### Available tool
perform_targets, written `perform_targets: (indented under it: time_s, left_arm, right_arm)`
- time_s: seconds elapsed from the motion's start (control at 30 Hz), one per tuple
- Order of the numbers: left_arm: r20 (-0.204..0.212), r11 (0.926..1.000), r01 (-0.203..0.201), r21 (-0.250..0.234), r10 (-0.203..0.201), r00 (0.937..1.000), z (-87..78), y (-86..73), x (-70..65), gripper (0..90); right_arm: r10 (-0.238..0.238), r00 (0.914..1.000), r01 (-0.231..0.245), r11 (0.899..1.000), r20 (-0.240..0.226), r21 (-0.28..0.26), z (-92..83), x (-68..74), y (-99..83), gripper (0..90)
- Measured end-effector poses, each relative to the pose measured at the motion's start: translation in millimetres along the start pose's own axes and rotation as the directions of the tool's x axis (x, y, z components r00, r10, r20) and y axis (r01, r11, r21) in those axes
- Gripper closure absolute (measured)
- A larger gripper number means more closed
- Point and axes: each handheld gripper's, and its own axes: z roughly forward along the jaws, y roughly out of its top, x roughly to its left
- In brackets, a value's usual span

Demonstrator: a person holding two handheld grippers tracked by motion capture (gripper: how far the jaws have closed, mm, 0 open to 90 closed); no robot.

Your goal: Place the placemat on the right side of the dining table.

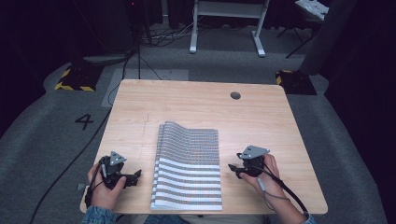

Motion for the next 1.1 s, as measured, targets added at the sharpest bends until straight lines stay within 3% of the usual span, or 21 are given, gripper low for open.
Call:
perform_targets:
  time_s: [0.07,0.27,0.37,0.5,0.6,0.77,0.9,1.03,1.07,1.1]
  left_arm:
    - [0.006,1.0000,-0.001,0.002,0.001,1.0000,-0.1,0.2,0.4,0.0]
    - [0.004,1.0000,-0.002,0.005,0.002,1.0000,-0.3,0.2,0.3,0.0]
    - [0.005,1.0000,-0.003,0.005,0.003,1.0000,-0.3,0.2,0.4,0.0]
    - [0.006,1.0000,-0.001,0.003,0.001,1.0000,-0.2,0.0,0.3,0.1]
    - [0.004,1.0000,-0.001,0.004,0.001,1.0000,-0.3,0.1,0.3,0.1]
    - [0.004,1.0000,-0.001,0.004,0.001,1.0000,-0.3,0.1,0.3,0.1]
    - [0.011,1.0000,-0.004,0.003,0.004,0.9999,-0.1,0.4,1.0,0.1]
    - [0.010,1.0000,-0.007,0.006,0.006,0.9999,0.0,0.9,1.4,0.1]
    - [0.010,1.0000,-0.007,0.006,0.007,0.9999,0.0,0.9,1.4,0.1]
    - [0.010,1.0000,-0.007,0.006,0.007,0.9999,0.0,0.9,1.4,0.1]
  right_arm:
    - [-0.004,0.9999,0.004,1.000,-0.010,-0.001,-1.9,1.4,5.0,43.8]
    - [-0.025,0.9919,0.018,0.998,-0.125,-0.058,-5.5,19.4,39.5,43.9]
    - [-0.042,0.9891,0.031,0.996,-0.141,-0.082,-3.8,26.8,48.8,44.2]
    - [-0.083,0.9803,0.066,0.993,-0.179,-0.099,3.7,40.4,67.2,45.8]
    - [-0.117,0.9679,0.092,0.988,-0.222,-0.124,15.4,57.1,90.1,46.7]
    - [-0.139,0.9576,0.104,0.984,-0.252,-0.148,27.2,75.9,112.1,46.7]
    - [-0.145,0.9545,0.110,0.984,-0.261,-0.143,37.3,87.6,126.3,46.8]
    - [-0.127,0.9483,0.082,0.983,-0.291,-0.162,48.9,95.8,135.4,50.1]
    - [-0.093,0.9483,0.051,0.988,-0.303,-0.145,54.8,101.8,138.8,50.3]
    - [-0.093,0.9483,0.051,0.988,-0.303,-0.145,54.8,101.8,138.8,50.3]
